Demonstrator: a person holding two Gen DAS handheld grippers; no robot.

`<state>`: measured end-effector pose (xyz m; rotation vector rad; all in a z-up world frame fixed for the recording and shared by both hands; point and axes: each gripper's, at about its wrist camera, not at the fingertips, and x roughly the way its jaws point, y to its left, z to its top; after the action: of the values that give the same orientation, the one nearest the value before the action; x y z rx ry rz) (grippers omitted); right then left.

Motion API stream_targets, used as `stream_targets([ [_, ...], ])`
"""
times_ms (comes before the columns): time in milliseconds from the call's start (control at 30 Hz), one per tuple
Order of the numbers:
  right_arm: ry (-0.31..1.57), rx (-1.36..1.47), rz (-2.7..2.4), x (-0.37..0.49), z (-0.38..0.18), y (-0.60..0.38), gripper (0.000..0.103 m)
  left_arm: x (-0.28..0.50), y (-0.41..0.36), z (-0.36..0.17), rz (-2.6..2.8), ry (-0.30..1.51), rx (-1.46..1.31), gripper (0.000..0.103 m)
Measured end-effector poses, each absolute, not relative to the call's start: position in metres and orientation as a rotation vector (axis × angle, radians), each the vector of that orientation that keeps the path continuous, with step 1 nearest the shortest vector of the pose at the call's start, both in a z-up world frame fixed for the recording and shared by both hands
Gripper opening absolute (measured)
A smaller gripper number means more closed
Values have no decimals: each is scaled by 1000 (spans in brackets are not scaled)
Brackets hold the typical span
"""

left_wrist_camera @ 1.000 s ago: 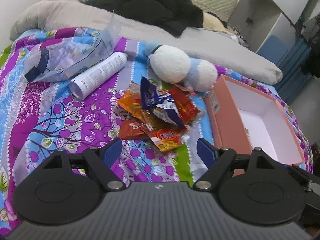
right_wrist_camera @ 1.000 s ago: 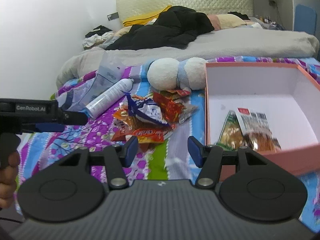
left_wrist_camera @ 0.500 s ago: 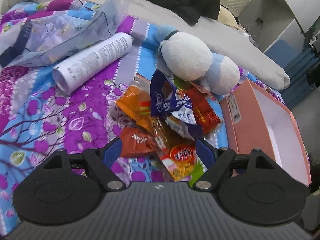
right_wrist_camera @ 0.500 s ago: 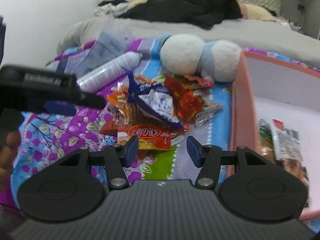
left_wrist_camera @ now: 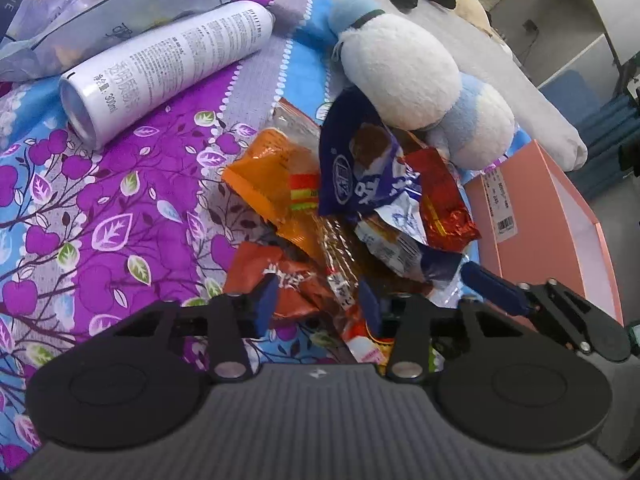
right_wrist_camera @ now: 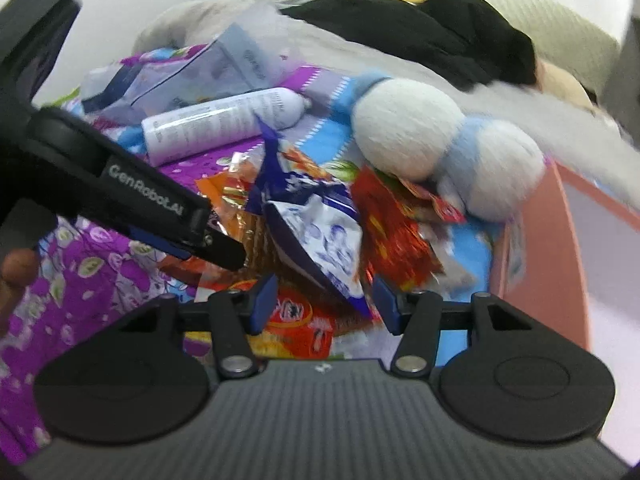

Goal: Organize snacks

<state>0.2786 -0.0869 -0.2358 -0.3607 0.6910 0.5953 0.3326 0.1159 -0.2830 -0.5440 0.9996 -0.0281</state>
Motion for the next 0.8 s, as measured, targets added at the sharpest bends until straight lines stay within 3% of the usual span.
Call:
stream_targets([
  [133, 669, -389, 622, 284, -237, -74, 36, 336, 120, -284, -39, 1008, -552, 16],
  [200, 651, -400, 615, 284, -237, -70, 34, 335, 118, -283, -49, 1003, -549, 10],
  [333, 651, -400, 619, 281, -235, -70, 19, 331, 112, -278, -60, 987, -526, 5],
  [433, 653, -408, 622, 276, -233, -70, 14, 325, 110, -273, -70, 978, -534, 4],
  [800, 663, -409, 617, 244, -211, -90, 9, 281, 100, -244, -79, 952, -552, 2],
])
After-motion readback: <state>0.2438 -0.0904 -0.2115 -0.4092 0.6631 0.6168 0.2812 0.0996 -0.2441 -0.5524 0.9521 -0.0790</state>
